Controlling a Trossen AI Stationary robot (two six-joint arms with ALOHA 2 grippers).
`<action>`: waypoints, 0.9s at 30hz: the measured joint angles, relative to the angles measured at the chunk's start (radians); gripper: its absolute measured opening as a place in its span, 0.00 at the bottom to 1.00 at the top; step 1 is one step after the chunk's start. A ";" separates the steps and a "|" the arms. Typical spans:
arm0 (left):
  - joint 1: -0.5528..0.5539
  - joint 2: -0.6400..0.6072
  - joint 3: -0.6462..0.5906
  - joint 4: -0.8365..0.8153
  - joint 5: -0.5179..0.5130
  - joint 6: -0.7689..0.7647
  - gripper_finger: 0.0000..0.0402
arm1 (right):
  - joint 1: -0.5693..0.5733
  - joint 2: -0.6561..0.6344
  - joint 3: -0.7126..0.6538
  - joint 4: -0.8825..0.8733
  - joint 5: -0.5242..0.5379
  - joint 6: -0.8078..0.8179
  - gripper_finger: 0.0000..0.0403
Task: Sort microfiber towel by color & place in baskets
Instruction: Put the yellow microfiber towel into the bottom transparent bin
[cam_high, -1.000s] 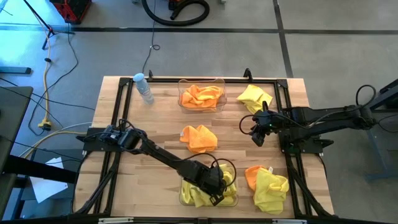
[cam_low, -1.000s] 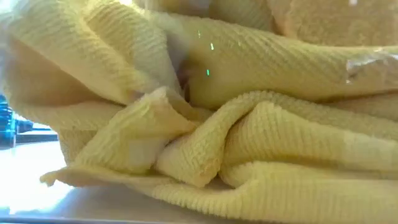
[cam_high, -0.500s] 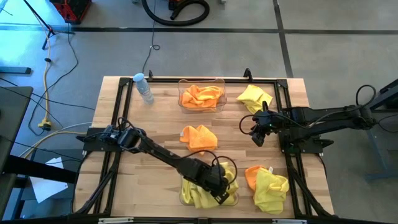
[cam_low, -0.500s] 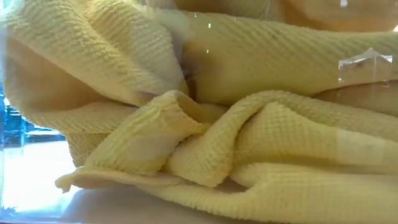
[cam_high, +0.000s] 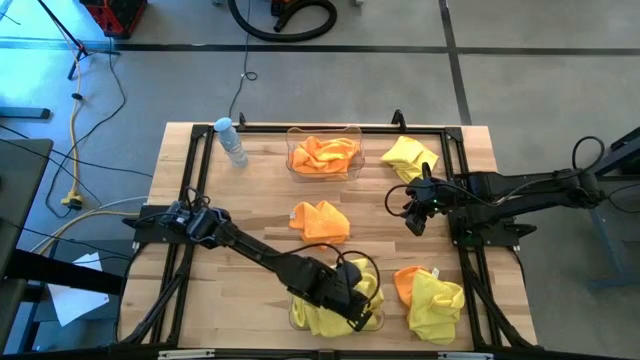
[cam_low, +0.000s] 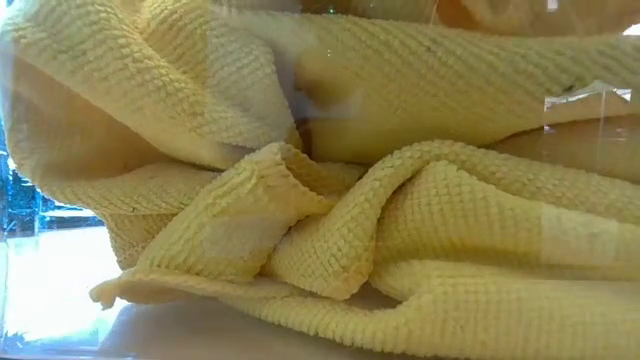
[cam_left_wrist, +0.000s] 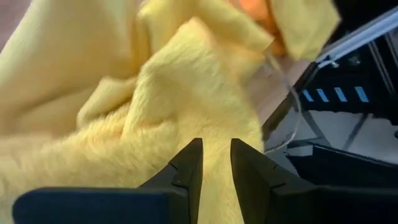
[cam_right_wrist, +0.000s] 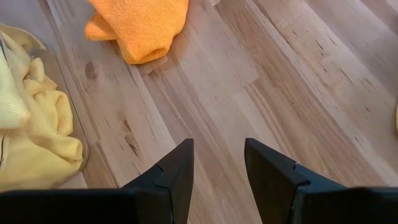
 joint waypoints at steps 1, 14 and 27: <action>-0.004 0.000 0.003 -0.016 0.000 -0.026 0.17 | 0.000 0.000 0.000 0.000 0.000 -0.001 0.34; -0.042 0.046 -0.007 -0.132 -0.017 -0.403 0.15 | 0.000 0.000 0.000 0.004 0.000 0.000 0.34; -0.032 0.130 0.001 -0.141 0.007 -0.556 0.15 | 0.000 0.000 0.000 0.017 0.000 -0.002 0.34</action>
